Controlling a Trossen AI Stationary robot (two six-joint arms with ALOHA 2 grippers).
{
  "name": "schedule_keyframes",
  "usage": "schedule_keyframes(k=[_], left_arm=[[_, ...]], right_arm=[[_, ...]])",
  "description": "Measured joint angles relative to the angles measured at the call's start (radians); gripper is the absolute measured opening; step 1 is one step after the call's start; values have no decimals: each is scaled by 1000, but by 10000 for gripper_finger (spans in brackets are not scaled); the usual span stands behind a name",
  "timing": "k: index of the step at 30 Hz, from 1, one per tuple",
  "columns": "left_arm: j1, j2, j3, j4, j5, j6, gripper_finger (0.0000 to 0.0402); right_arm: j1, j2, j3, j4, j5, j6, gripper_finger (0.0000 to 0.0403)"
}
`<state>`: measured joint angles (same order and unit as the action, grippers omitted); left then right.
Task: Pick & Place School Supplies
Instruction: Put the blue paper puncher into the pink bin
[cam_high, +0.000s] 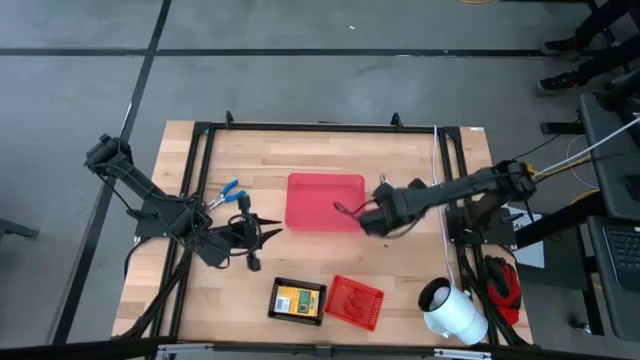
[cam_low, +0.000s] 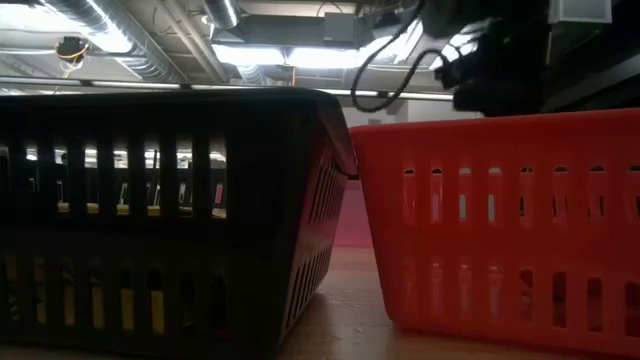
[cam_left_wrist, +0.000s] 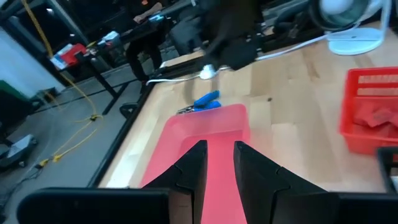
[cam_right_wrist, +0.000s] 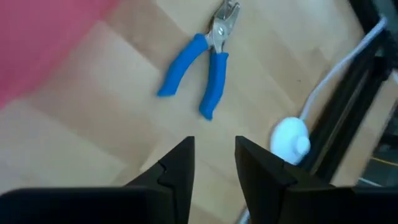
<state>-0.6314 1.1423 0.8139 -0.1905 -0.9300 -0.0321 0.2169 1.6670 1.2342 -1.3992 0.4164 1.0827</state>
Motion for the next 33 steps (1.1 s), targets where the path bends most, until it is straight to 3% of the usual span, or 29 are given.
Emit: schedule_keyframes(k=[6, 11, 14, 25, 33], left_arm=[[-7, 0, 0, 3, 61, -26, 77], [-28, 0, 0, 0, 72, -44, 77], [-43, 0, 0, 0, 71, -51, 77], [-69, 0, 0, 3, 62, -60, 77], [-67, 0, 0, 7, 57, -43, 77]], right_arm=[[-191, -58, -128, 198, -55, -138, 136], [-307, -143, -220, 262, -75, -186, 133], [-370, -191, -292, 343, -142, -224, 128], [-497, -249, -531, 653, -307, -259, 125], [-552, -249, -599, 780, -333, -283, 125]])
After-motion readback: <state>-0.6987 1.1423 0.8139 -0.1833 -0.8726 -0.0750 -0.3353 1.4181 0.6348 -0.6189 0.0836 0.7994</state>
